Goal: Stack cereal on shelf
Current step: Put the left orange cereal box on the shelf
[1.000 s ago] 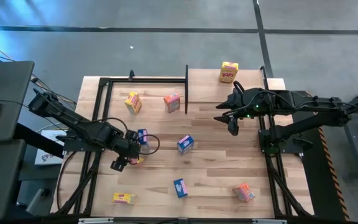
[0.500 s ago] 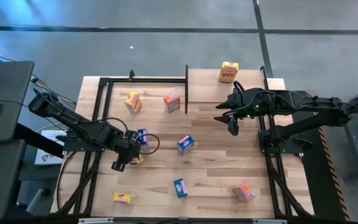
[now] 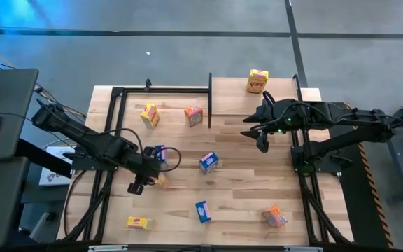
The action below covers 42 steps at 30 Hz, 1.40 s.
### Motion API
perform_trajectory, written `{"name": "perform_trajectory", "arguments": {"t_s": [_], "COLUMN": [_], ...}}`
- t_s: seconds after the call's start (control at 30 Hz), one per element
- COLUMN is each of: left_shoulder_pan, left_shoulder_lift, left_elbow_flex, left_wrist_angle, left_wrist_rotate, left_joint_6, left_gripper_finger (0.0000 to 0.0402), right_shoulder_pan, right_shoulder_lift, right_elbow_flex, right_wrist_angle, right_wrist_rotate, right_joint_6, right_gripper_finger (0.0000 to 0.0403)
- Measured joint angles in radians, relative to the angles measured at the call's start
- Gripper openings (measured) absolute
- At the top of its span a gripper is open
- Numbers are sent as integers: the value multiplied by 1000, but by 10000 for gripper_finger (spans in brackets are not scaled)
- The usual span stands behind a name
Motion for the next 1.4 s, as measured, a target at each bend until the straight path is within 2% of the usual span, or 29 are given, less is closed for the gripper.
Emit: {"name": "perform_trajectory", "arguments": {"t_s": [0.27, 0.37, 0.5, 0.77, 1.13, 1.4], "left_shoulder_pan": [20, 48, 106, 269, 521, 627], "left_shoulder_lift": [0, 0, 0, 0, 16, 74], "left_elbow_flex": [128, 186, 259, 374, 402, 402], "left_wrist_angle": [2, 3, 2, 13, 238, 391], "left_wrist_rotate": [-3, -46, -95, -149, -159, -132], "left_joint_6": [0, 1, 70, 228, 378, 454], "left_gripper_finger": [152, 152, 152, 151, 151, 151], "right_shoulder_pan": [0, 0, 0, -4, -4, -4], "right_shoulder_lift": [0, 0, 0, 0, -8, -134], "right_elbow_flex": [0, 0, 0, 0, -9, -164], "right_wrist_angle": [0, 0, 0, -2, -104, -23], "right_wrist_rotate": [-14, -18, -18, 3, 8, 0], "right_joint_6": [0, 0, -5, -116, -158, -119], "right_gripper_finger": [226, 226, 226, 226, 226, 226]}}
